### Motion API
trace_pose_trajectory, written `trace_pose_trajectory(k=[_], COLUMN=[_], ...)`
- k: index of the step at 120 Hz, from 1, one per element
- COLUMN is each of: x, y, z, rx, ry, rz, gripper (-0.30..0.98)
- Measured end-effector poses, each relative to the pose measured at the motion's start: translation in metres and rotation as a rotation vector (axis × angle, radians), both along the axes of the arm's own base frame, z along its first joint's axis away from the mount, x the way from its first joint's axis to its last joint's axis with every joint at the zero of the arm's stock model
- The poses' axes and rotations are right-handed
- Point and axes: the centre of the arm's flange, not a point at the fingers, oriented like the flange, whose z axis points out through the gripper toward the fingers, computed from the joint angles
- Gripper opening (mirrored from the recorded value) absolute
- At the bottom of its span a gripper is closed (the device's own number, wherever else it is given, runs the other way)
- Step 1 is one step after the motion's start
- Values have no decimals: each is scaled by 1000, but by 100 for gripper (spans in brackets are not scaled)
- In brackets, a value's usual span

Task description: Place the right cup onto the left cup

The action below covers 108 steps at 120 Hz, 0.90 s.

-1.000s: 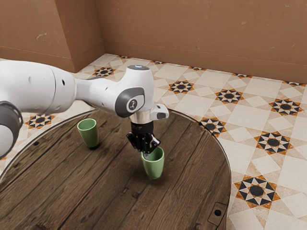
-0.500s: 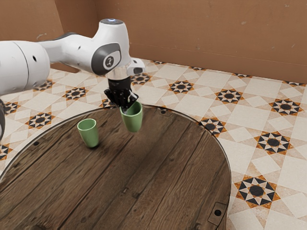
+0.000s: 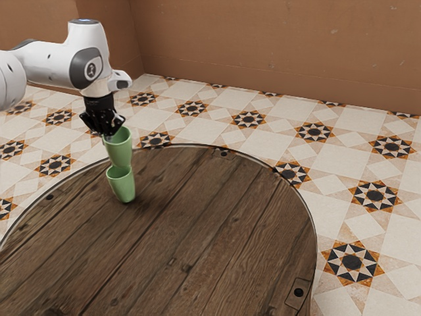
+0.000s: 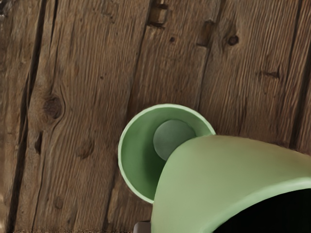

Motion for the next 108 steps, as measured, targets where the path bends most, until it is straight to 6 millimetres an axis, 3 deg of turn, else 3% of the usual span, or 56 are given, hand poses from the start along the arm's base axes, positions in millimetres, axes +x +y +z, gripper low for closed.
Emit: trace_pose_trajectory(k=[12, 36, 52, 70, 108], x=[-5, -3, 6, 12, 16], y=[22, 31, 33, 33, 25], z=[2, -4, -7, -28, -51], rx=[1, -2, 5, 4, -9], ry=[0, 8, 2, 25, 51], rz=[6, -21, -41, -60, -94], gripper=[-10, -10, -10, -10, -8])
